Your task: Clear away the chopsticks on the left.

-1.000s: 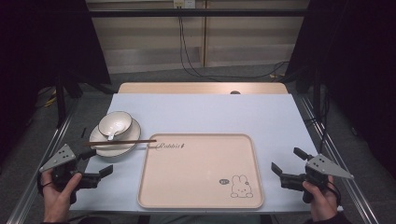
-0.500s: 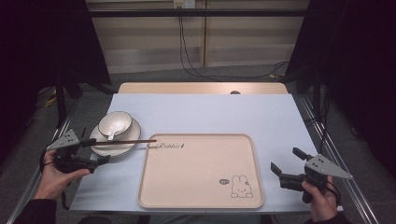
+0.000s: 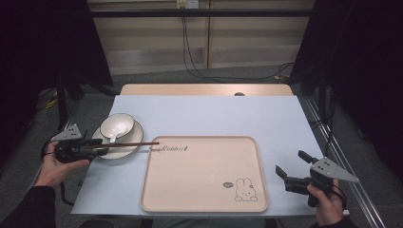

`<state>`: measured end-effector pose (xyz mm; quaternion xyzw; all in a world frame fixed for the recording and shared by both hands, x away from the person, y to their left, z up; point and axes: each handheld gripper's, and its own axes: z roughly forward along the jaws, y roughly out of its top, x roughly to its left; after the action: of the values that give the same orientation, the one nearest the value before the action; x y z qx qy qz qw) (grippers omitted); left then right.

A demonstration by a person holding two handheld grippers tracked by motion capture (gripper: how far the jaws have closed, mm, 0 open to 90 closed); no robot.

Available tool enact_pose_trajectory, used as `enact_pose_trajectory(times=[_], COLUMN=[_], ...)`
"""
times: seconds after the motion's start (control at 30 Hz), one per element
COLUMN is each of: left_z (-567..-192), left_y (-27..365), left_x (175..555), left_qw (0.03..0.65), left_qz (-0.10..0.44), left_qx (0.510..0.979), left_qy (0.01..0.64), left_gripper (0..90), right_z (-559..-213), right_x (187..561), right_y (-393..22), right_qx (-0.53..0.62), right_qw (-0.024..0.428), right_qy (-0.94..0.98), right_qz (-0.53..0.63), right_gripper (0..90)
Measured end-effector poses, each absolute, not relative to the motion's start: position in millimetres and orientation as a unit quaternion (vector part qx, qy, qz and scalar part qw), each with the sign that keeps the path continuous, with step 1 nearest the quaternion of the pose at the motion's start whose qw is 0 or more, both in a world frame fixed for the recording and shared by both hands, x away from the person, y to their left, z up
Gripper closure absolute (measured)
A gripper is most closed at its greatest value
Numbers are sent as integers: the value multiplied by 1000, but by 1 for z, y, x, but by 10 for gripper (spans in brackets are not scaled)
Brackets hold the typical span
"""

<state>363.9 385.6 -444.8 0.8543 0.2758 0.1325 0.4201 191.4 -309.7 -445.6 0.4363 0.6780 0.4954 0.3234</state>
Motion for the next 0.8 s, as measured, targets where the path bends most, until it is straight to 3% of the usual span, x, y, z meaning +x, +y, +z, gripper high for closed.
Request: enact_pose_trajectory(times=[0.3,0.8], left_z=[-448,-448], left_y=[382,373], left_x=[372,372], left_qw=[410,372], left_qz=[135,133], left_qx=[863,892], left_qy=[262,220], left_gripper=[634,697], right_z=[-446,-446], right_x=[191,191], right_y=[-310,-310], right_qx=[437,437], right_qw=[323,324], right_qy=[679,678], right_qz=[494,494], right_gripper=[36,36])
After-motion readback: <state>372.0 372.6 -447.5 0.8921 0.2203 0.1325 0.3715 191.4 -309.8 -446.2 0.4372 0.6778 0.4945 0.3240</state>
